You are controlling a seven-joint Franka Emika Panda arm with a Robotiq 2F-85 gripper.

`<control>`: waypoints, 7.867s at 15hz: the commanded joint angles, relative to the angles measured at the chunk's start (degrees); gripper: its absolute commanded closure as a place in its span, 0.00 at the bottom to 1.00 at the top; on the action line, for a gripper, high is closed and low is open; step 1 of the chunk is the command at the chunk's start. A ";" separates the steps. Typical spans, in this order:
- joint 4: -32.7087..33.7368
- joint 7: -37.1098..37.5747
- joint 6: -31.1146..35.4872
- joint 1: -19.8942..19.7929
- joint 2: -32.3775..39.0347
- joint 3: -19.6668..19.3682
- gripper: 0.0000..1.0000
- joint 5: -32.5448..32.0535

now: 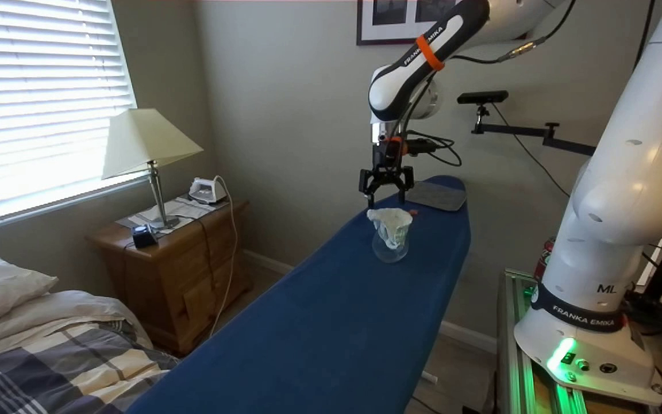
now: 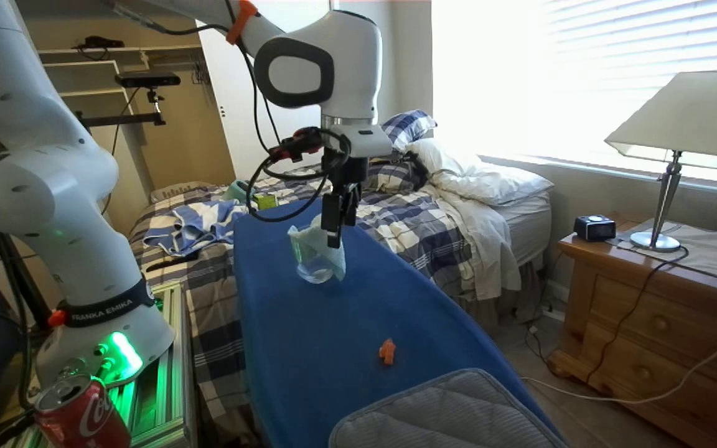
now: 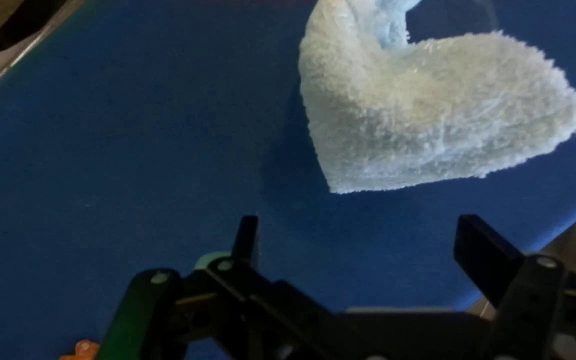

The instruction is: Put the small blue towel inside the glass cup

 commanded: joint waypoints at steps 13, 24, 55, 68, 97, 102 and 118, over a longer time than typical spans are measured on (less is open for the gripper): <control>12.44 0.17 -10.29 0.35 18.07 -0.55 0.47 10.02; 11.40 1.94 -9.02 1.33 13.57 -0.86 1.00 7.60; -8.67 9.58 -8.58 0.57 -16.14 8.15 0.99 -8.80; -13.09 5.70 6.95 1.24 -10.15 7.38 0.99 -7.79; -10.82 3.71 2.55 2.61 -19.19 7.81 0.55 -2.77; -10.26 3.94 -0.07 2.78 -21.50 7.96 0.20 -2.30; -10.53 3.88 -4.52 2.01 -18.37 9.04 1.00 -5.16</control>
